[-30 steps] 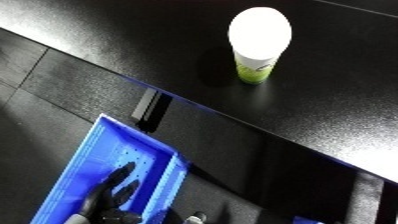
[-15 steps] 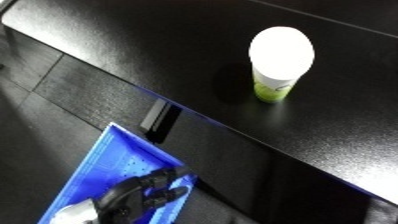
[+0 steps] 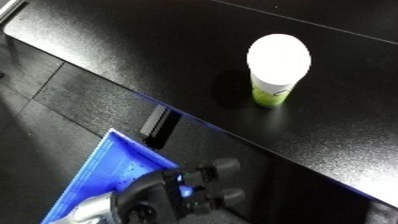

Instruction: Pick up the object and place it into the box

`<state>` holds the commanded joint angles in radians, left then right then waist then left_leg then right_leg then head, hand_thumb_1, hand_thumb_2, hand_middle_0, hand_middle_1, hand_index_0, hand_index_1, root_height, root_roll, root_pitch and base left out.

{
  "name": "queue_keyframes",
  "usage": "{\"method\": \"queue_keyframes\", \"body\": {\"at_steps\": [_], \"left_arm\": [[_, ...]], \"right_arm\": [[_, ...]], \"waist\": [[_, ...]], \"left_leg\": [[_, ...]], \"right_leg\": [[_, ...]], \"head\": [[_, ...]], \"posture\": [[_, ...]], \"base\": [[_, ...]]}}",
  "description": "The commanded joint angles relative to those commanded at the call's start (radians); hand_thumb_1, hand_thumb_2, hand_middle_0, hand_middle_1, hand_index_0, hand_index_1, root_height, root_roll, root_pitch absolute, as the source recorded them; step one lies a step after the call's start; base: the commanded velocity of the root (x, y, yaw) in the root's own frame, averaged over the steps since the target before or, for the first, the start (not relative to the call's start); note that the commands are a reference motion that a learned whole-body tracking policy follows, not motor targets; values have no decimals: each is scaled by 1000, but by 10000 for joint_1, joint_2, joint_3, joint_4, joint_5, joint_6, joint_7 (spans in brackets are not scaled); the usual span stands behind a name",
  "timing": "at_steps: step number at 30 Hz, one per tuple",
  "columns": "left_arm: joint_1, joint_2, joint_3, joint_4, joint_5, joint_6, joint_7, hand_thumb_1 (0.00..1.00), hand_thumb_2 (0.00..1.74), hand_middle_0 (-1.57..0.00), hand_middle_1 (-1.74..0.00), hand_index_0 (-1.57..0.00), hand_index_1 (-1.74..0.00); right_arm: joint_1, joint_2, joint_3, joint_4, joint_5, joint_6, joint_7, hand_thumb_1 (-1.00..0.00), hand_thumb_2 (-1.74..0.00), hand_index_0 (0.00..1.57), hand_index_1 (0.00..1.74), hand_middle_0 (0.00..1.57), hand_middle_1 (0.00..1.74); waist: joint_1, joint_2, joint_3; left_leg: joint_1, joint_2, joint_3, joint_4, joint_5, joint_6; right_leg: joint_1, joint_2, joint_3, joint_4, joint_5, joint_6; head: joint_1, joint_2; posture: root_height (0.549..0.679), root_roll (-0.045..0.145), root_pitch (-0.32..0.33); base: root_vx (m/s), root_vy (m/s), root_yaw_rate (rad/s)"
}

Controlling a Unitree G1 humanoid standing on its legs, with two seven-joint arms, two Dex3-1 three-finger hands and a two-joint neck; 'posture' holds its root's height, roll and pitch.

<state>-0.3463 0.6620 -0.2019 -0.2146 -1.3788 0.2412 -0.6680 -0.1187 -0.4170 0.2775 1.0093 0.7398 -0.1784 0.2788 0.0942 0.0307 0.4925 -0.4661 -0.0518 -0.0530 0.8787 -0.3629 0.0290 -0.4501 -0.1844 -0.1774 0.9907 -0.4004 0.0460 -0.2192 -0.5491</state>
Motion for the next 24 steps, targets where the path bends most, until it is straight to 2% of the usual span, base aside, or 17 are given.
{"method": "queue_keyframes", "body": {"at_steps": [4, 6, 8, 15, 19, 24], "left_arm": [[-235, -1077, 919, 198, -627, -651, 1052, 0, 0, 0, 0, 0, 0], [-387, -1414, 1268, 263, -395, -1034, 1531, 0, 0, 0, 0, 0, 0], [-557, -1560, 1537, 267, 85, -1493, 2076, 0, 0, 0, 0, 0, 0], [-1193, -1511, 2164, 476, 2272, -2715, 4563, 0, 0, 0, 0, 0, 0], [-1601, -1330, 2239, 654, 3266, -2893, 5741, 0, 0, 0, 0, 0, 0], [-2221, -902, 2016, 1041, 5059, -2852, 6639, 0, 0, 0, 0, 0, 0]], "right_arm": [[22, 301, -95, 344, -93, -150, 193, 0, 0, 0, 0, 0, 0], [40, 382, -132, 451, -130, -193, 272, 0, 0, 0, 0, 0, 0], [65, 443, -154, 481, -165, -191, 311, 0, 0, 0, 0, 0, 0], [194, 478, -282, 478, -81, -82, 313, 0, 0, 0, 0, 0, 0], [174, 425, -381, 664, -33, -151, 432, 0, 0, 0, 0, 0, 0], [47, 329, -399, 747, 30, -185, 467, 0, 0, 0, 0, 0, 0]], "waist": [[12, -103, -64], [-21, -129, -89], [-60, -151, -107], [-262, -158, -123], [-422, -132, -110], [-623, -121, -122]], "left_leg": [[41, 5, -17, -165, 69, -46], [57, 22, -11, -242, 111, -63], [65, 43, 6, -324, 153, -80], [21, 64, 92, -411, 220, -112], [-1, 96, 183, -407, 233, -112], [-7, 168, 303, -486, 274, -125]], "right_leg": [[-45, 43, 8, -6, -15, -41], [-79, 59, 19, -1, -16, -56], [-116, 74, 34, -7, -13, -65], [-275, 104, 120, 45, -11, -88], [-368, 123, 193, 88, 0, -98], [-454, 179, 283, 22, 61, -91]], "head": [[242, 191], [331, 281], [385, 369], [483, 436], [565, 608], [558, 611]], "posture": [[609, 26, -63], [610, 26, -61], [611, 26, -59], [611, 28, -54], [611, 30, -53], [612, 32, -48]], "base": [[19, -18, -36], [17, -2, -57], [9, 3, -70], [0, 11, -65], [2, 21, -82], [-5, 15, -96]]}}
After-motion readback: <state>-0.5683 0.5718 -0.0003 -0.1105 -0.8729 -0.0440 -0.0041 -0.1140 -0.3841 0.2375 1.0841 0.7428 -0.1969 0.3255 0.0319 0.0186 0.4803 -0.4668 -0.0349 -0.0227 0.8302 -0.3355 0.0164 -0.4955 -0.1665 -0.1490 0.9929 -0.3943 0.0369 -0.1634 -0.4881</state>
